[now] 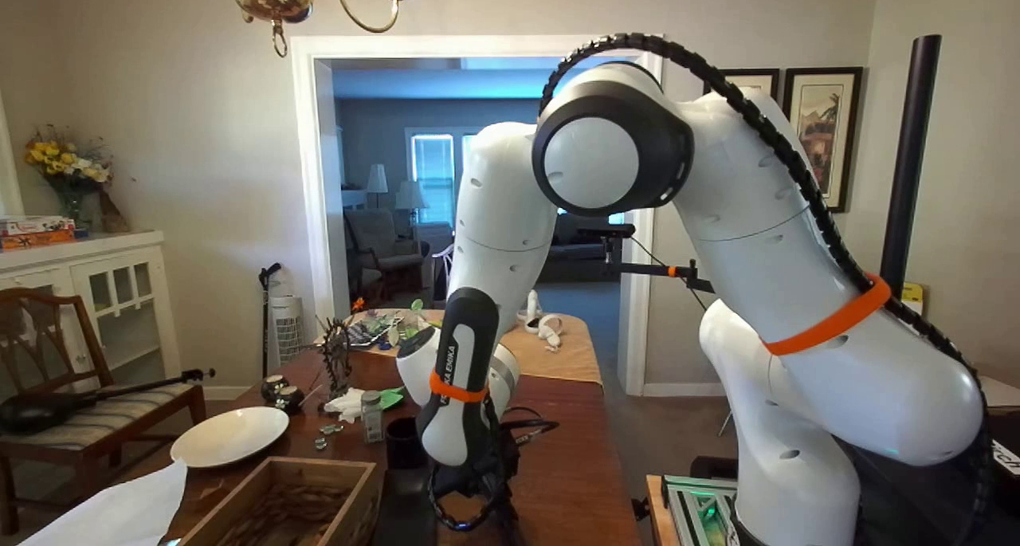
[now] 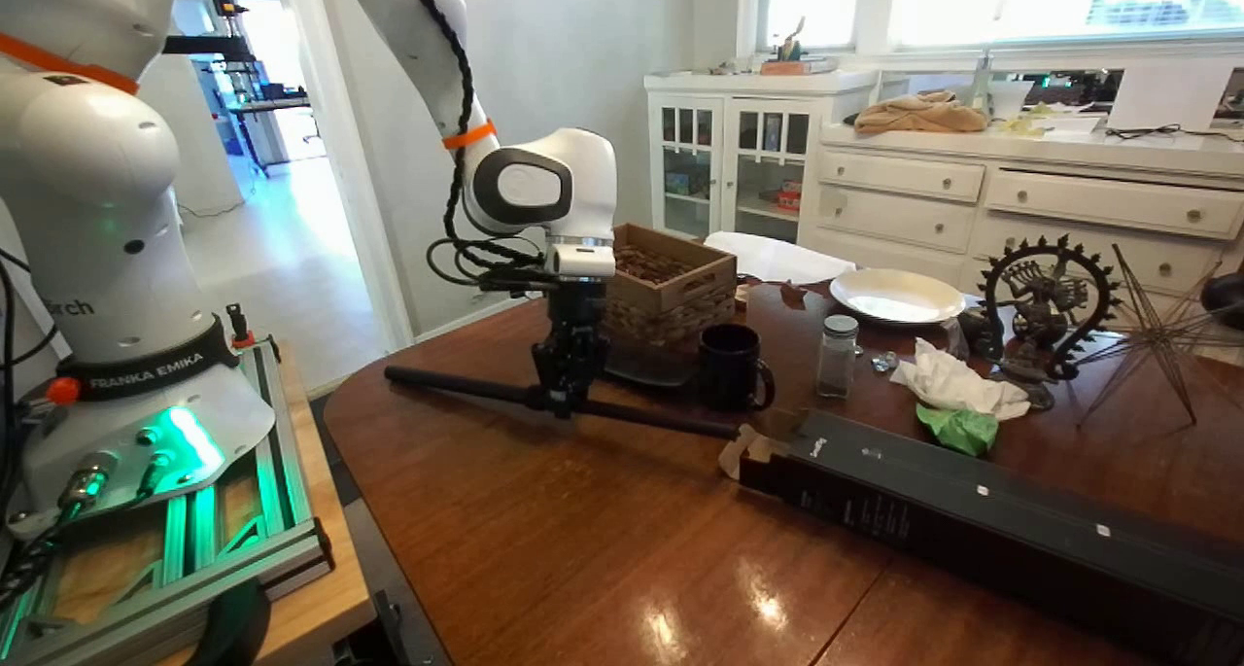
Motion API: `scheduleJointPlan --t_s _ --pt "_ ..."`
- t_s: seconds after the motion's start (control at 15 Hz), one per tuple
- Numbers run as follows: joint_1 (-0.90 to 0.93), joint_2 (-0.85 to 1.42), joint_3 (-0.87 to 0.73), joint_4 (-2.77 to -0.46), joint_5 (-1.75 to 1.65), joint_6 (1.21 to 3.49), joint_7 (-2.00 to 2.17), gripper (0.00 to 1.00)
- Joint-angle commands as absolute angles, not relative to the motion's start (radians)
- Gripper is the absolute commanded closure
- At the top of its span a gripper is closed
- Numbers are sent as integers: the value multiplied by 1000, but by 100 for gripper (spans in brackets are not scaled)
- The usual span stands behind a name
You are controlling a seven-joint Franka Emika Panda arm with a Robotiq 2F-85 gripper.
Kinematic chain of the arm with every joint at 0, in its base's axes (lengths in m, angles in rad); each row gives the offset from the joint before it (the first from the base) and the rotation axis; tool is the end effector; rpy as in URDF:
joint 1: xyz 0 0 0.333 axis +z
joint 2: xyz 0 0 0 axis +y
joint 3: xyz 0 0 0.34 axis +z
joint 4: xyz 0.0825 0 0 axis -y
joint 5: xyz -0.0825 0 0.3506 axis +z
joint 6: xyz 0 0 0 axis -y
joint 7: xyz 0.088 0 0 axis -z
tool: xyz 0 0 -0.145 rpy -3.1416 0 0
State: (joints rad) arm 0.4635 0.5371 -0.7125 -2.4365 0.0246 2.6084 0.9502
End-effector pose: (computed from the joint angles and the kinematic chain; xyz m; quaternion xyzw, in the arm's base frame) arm 0.4224 -0.1427 0.1444 0.8104 -0.5493 -0.0508 0.1974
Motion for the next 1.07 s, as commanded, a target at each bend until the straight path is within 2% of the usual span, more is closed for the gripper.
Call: scheduleJointPlan --t_s 0.0,1.0 --pt "405 529 -690 -2405 -76 2538 1051 92" --pt "256 577 -569 -2364 -257 2560 1208 91"
